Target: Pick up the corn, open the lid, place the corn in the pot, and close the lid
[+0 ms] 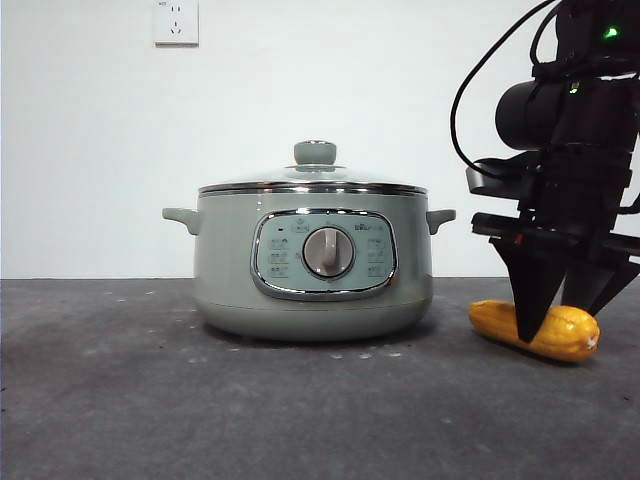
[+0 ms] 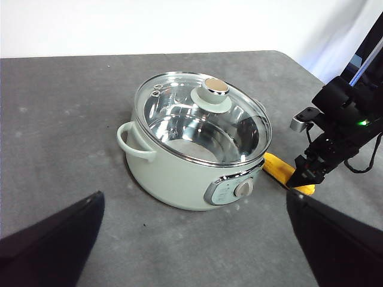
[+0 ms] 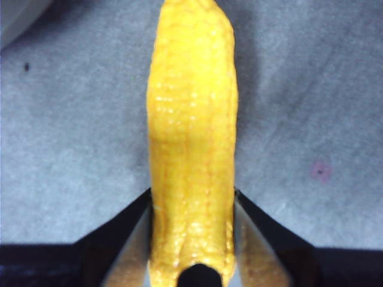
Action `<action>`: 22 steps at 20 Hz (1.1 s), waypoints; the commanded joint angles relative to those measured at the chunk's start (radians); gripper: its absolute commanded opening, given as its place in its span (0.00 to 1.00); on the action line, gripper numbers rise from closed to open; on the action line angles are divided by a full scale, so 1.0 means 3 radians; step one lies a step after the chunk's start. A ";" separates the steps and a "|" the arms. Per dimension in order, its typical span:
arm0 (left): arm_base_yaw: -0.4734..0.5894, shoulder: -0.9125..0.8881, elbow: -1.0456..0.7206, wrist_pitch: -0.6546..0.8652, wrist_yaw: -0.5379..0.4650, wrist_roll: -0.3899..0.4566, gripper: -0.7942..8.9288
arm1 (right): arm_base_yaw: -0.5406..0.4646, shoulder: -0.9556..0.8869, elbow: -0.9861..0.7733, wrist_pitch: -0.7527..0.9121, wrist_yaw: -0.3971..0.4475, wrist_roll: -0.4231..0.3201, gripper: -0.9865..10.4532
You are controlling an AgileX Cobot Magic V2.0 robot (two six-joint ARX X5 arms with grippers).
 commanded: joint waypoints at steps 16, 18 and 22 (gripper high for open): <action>-0.0212 0.0507 0.0027 0.0492 0.0148 -0.0025 0.66 | 0.0006 -0.3010 -0.0003 -0.0951 -0.0198 0.0064 0.08; -0.0375 0.0712 0.0122 0.0680 0.0123 -0.0025 0.66 | 0.0006 -0.3142 -0.0003 -0.1096 -0.0281 0.0062 0.08; -0.0838 0.1429 0.0671 0.0790 -0.0103 0.0045 0.66 | 0.0006 -0.3243 -0.0003 -0.1233 -0.0420 0.0065 0.08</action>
